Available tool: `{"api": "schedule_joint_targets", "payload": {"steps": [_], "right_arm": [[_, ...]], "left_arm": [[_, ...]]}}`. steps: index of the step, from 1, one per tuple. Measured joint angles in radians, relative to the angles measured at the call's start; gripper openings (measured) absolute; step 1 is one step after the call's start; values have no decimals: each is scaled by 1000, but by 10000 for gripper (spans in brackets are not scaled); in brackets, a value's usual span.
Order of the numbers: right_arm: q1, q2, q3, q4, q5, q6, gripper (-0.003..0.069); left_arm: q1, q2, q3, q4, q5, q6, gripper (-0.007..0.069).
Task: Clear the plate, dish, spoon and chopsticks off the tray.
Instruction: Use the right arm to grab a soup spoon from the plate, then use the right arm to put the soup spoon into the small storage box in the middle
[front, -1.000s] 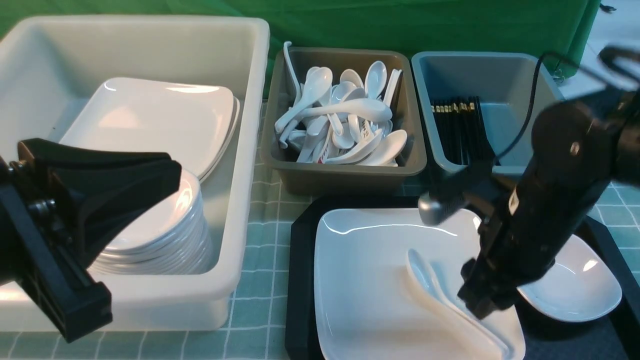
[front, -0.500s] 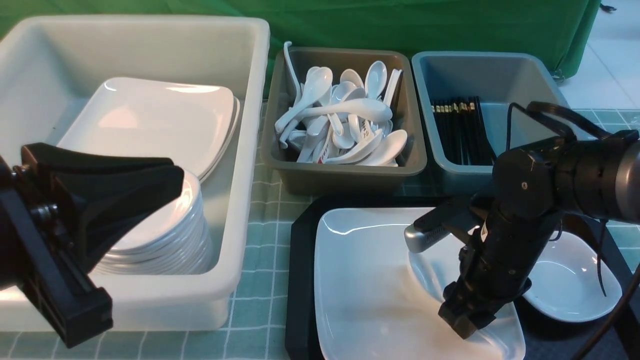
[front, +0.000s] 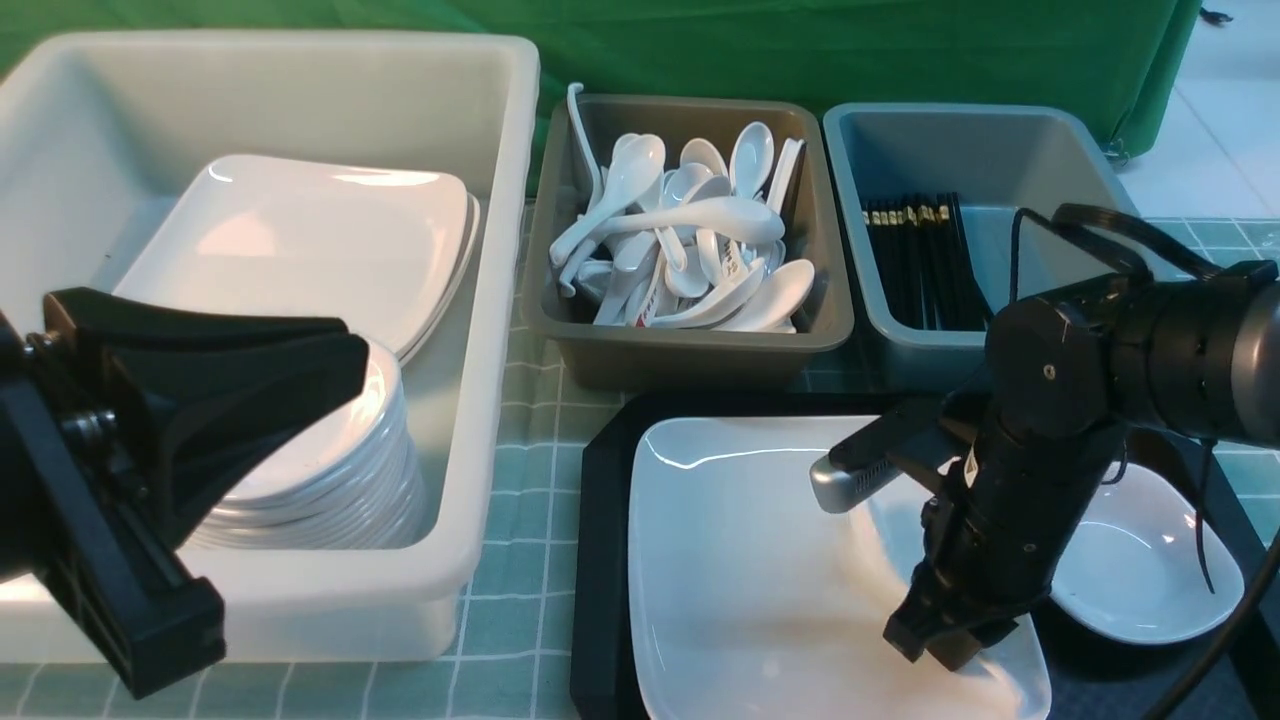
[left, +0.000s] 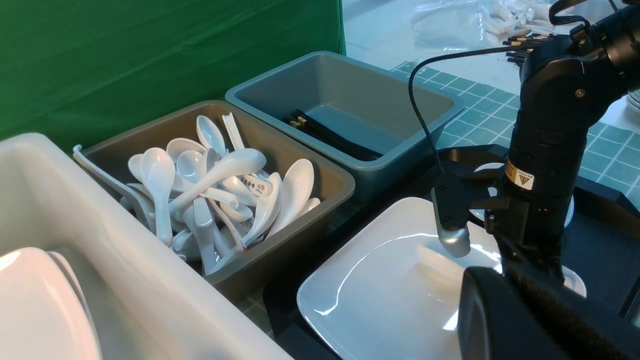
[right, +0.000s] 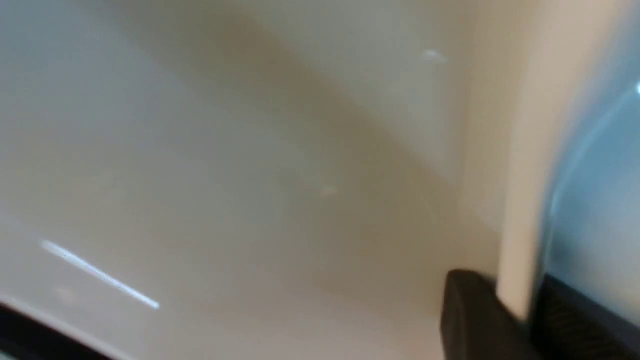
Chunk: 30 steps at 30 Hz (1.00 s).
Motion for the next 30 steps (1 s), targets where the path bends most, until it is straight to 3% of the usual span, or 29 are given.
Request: {"api": "schedule_joint_targets", "payload": {"steps": [8, 14, 20, 22, 23, 26, 30], "right_arm": [[0, -181, -121, 12, 48, 13, 108], [0, -101, -365, 44, -267, 106, 74], [-17, 162, -646, 47, -377, 222, 99], [-30, 249, -739, 48, -361, 281, 148], [-44, 316, -816, 48, -319, 322, 229], [-62, 370, -885, 46, -227, 345, 377], [-71, 355, -901, 45, -113, 304, 475]], "left_arm": [[0, 0, 0, -1, -22, 0, 17], [0, 0, 0, -2, -43, 1, 17], [0, 0, 0, -4, -42, 2, 17], [0, 0, 0, -4, -42, 2, 17], [0, 0, 0, -4, -42, 2, 17], [0, 0, 0, -5, -42, 3, 17], [0, 5, 0, -4, -40, -2, 17]]}}
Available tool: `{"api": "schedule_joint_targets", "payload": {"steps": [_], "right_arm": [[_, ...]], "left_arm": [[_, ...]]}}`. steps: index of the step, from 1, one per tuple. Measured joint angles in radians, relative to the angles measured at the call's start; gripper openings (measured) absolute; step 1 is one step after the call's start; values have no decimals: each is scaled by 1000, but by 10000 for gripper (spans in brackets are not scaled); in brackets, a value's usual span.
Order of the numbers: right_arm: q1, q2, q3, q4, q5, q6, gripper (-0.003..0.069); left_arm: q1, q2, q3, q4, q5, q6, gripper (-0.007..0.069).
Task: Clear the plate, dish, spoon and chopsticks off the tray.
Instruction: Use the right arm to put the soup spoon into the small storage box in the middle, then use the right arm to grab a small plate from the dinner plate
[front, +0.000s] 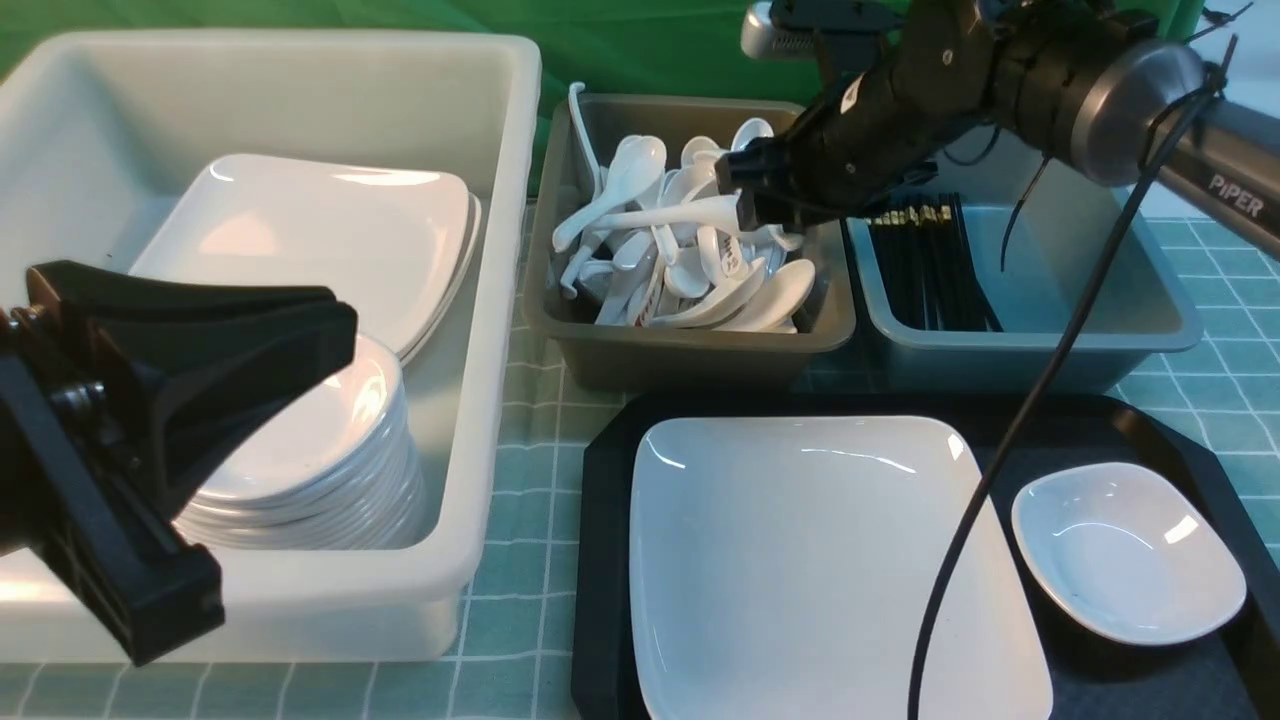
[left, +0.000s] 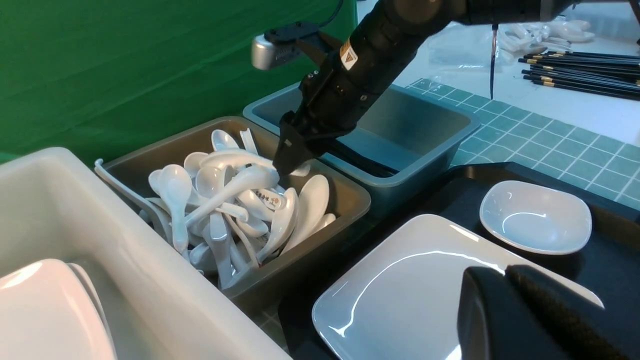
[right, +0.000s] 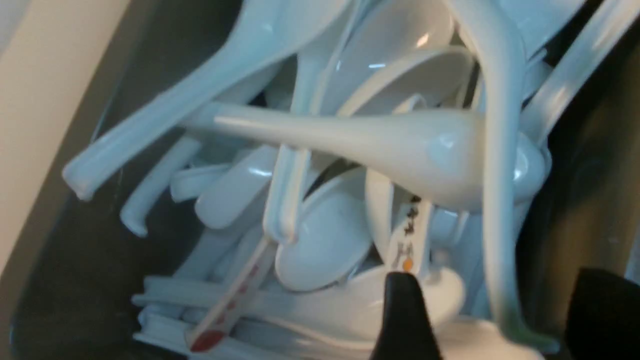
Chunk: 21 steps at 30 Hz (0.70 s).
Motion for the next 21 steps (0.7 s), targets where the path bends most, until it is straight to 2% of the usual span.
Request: {"api": "schedule_joint_targets", "payload": {"steps": [2, 6, 7, 8, 10, 13, 16, 21], "right_arm": [[0, -40, 0, -1, 72, -51, 457], [1, -175, 10, -12, 308, -187, 284], [2, -183, 13, -15, 334, -195, 274], [2, -287, 75, -71, 447, -214, 192], [2, -381, 167, -117, 456, -216, 168], [2, -477, 320, -183, 455, -217, 169], [2, -670, 675, -263, 405, -219, 237], [2, -763, 974, -287, 235, -261, 352]], "left_arm": [[0, 10, 0, 0, 10, -4, 17], [0, 38, 0, 0, 43, -8, 17], [0, 40, 0, 0, 46, -8, 17], [0, 44, 0, 0, 56, -8, 17], [0, 44, 0, 0, 57, -8, 17], [0, 43, 0, 0, 56, -8, 17], [0, 43, 0, 3, 55, -8, 17], [0, 43, 0, 3, 55, -8, 17]]}}
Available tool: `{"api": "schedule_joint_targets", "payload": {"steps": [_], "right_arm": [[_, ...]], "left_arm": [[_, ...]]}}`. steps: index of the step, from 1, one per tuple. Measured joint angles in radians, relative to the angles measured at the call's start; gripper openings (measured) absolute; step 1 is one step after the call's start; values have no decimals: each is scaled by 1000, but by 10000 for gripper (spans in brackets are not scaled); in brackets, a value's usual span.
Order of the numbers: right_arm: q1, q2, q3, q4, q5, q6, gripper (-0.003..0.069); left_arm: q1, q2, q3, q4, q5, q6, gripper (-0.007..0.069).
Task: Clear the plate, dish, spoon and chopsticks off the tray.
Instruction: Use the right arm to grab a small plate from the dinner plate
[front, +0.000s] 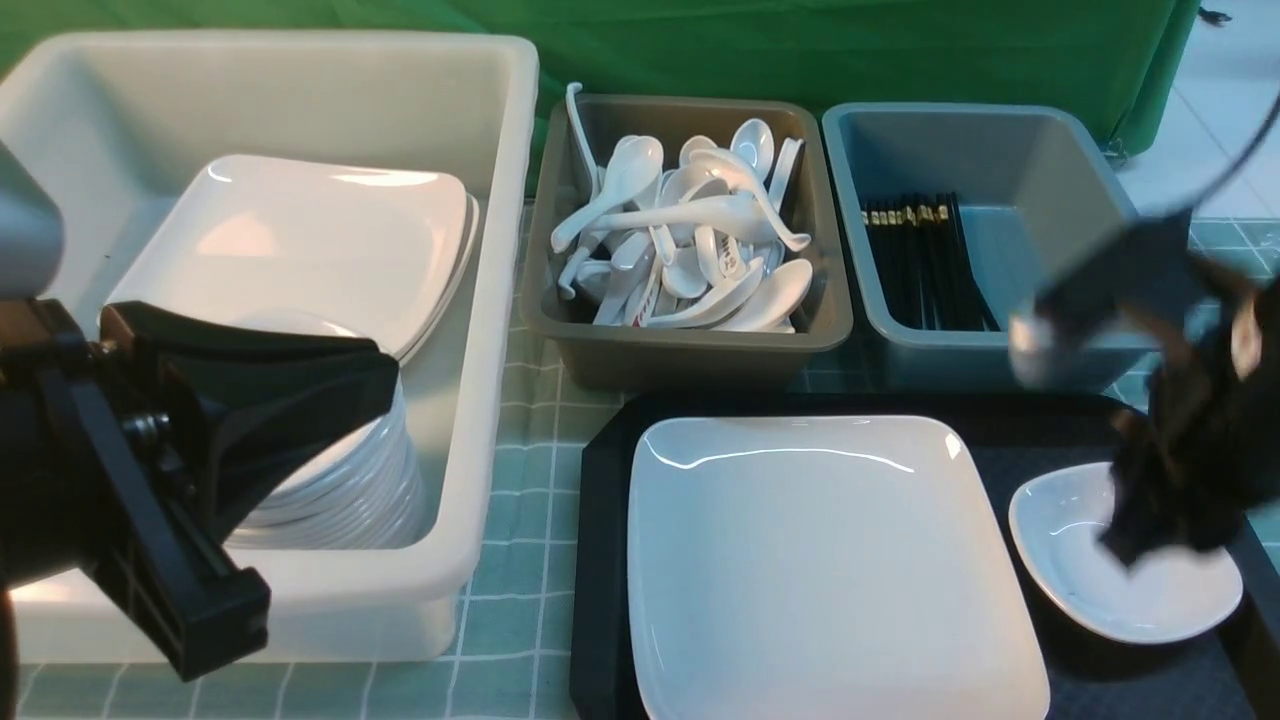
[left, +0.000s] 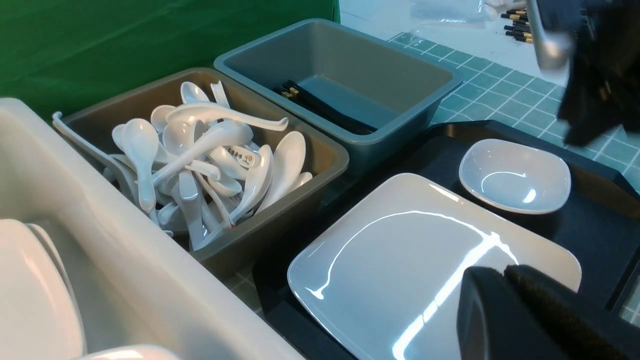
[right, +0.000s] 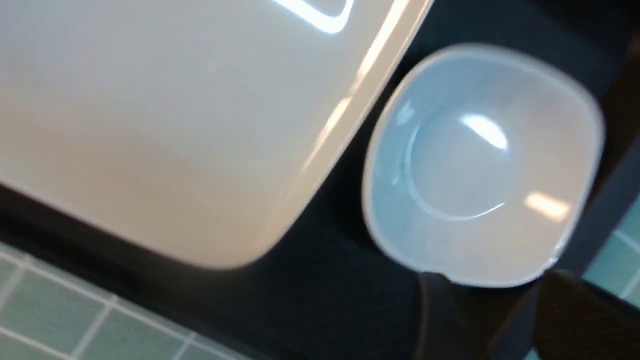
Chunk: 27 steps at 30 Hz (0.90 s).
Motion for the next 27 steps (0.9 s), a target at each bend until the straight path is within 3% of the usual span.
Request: {"api": "schedule_joint_targets", "payload": {"steps": [5, 16, 22, 27], "right_arm": [[0, 31, 203, -38, -250, -60, 467], [0, 226, 220, -171, -409, -53, 475], [0, 271, 212, -188, -423, -45, 384], [8, 261, 203, -216, -383, -31, 199]], "left_arm": [[0, 0, 0, 0, 4, 1, 17], [0, 0, 0, 1, 39, 1, 17], [0, 0, 0, 1, 41, 1, 17], [0, -1, 0, 1, 42, 1, 17]]}}
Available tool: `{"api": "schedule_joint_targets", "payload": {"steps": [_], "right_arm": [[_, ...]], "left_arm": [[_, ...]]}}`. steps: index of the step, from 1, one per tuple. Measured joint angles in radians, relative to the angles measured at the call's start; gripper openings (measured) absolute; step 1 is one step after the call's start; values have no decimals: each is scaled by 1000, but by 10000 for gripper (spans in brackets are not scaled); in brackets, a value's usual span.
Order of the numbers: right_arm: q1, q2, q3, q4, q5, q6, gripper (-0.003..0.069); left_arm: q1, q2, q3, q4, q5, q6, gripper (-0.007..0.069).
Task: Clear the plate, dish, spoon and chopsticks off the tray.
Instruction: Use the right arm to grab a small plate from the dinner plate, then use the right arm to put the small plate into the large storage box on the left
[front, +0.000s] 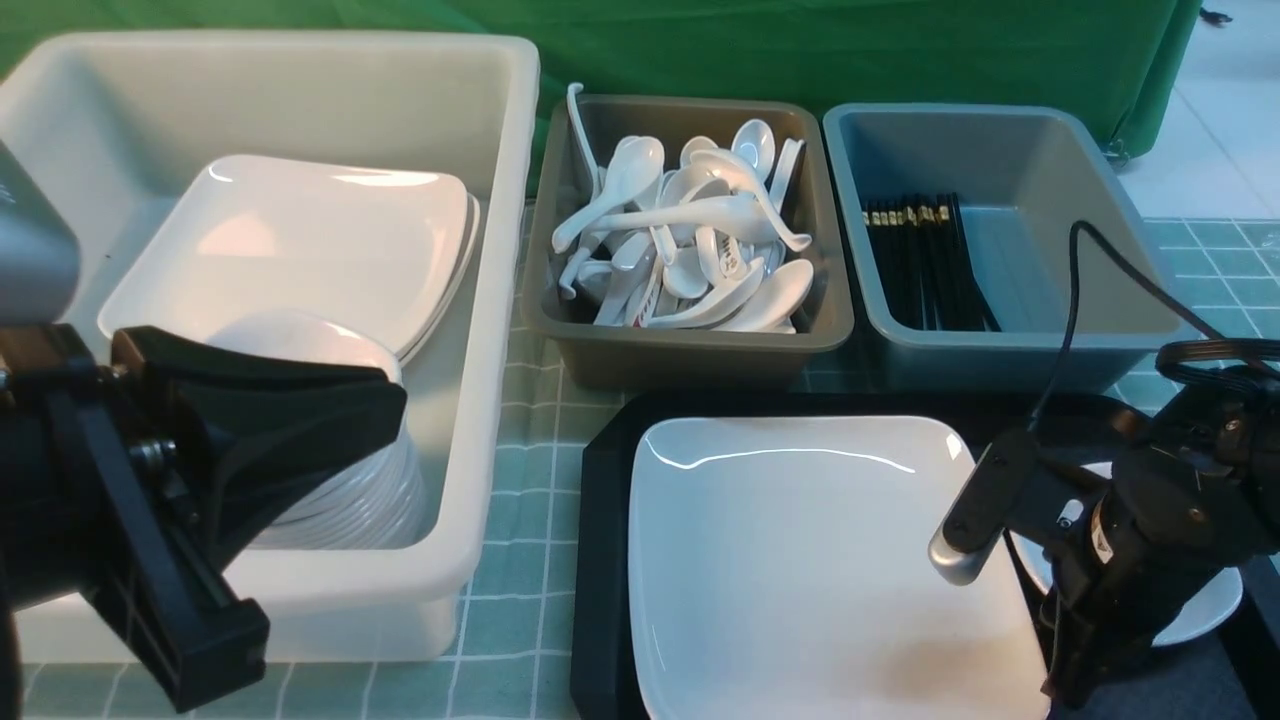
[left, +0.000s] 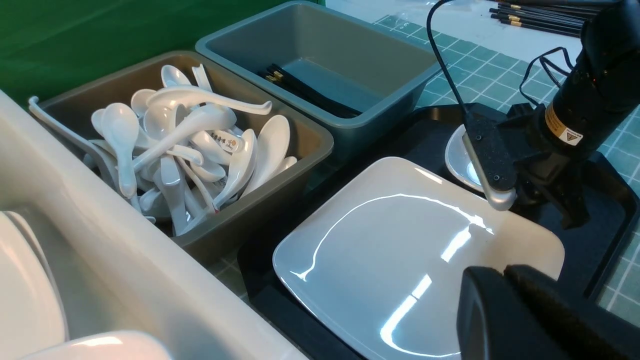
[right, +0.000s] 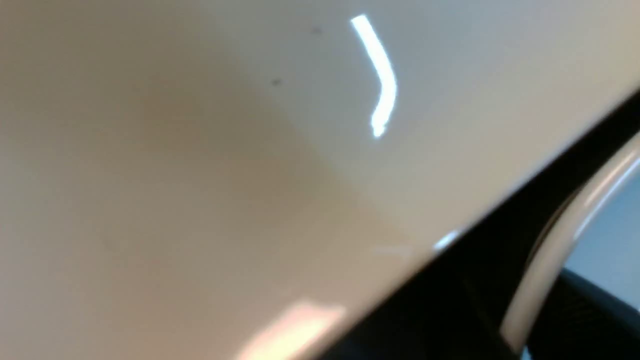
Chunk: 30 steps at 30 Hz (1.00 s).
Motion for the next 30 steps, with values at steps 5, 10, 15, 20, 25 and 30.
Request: {"api": "schedule_joint_targets", "payload": {"steps": [5, 10, 15, 20, 25, 30], "right_arm": [[53, -110, -86, 17, 224, 37, 66], [152, -259, -292, 33, 407, 122, 61], [353, -259, -585, 148, 349, 46, 61], [508, -136, -755, 180, 217, -103, 61], [623, 122, -972, 194, 115, -291, 61], [651, 317, -1133, 194, 113, -317, 61]], "left_arm": [[0, -1, 0, 0, 3, 9, 17], [0, -7, 0, 36, 3, 4, 17], [0, -92, -23, 266, 25, -231, 17], [0, -241, -62, 530, 108, -528, 17], [0, -441, -70, 715, 271, -714, 17], [0, -516, -71, 729, 317, -730, 17]]}}
